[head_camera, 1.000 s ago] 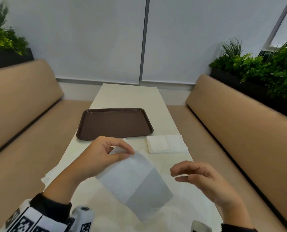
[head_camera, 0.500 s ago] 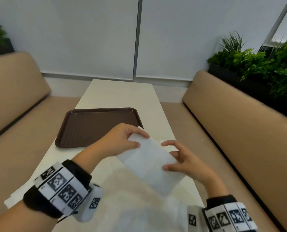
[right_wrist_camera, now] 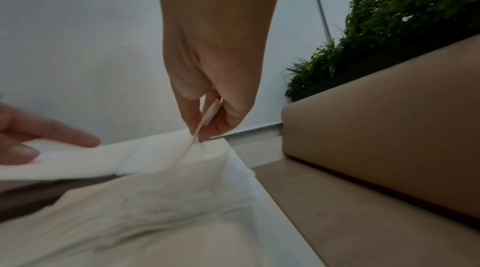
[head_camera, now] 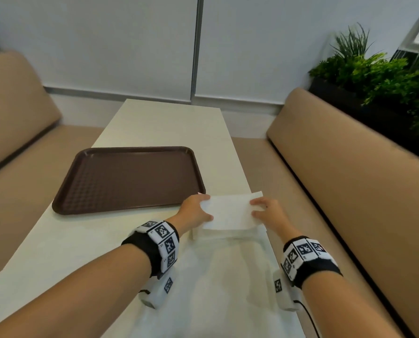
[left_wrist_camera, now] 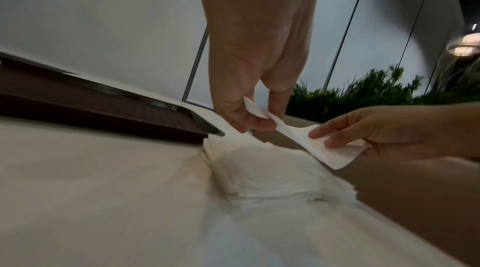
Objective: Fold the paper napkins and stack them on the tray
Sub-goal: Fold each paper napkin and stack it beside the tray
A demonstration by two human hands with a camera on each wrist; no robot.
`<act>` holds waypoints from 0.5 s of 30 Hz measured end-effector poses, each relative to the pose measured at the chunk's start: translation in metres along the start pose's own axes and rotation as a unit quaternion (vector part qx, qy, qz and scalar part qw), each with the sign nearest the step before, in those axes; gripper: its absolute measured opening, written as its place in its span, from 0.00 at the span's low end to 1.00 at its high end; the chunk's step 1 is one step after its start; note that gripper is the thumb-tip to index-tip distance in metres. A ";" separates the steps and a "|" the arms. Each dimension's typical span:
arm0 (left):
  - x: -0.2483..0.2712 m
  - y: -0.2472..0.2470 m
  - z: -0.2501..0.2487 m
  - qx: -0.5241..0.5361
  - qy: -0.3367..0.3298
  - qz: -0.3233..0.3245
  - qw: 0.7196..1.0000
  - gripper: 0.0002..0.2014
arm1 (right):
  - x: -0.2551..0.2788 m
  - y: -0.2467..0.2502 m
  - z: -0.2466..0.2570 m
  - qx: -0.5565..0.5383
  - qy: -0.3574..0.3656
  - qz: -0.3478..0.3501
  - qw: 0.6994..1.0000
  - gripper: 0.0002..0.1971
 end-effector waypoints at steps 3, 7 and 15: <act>-0.010 -0.004 0.008 -0.067 0.005 0.000 0.998 0.34 | -0.007 -0.014 -0.002 0.074 0.003 0.033 0.997 0.20; -0.017 -0.010 0.015 -0.149 0.008 0.009 0.989 0.35 | -0.013 -0.028 -0.007 0.140 0.011 0.042 0.989 0.20; 0.003 -0.017 0.024 -0.285 0.018 0.005 0.958 0.22 | 0.012 -0.032 0.003 0.339 0.001 0.016 0.941 0.24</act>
Point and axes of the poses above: each hand's wrist, its own x-axis away from the middle knuckle, its own y-axis out of the back of the hand, z = x × y, the point moved 9 cm from there along -x, towards the middle knuckle, and after that the axes turned 4 degrees about y, right-handed, at the moved point
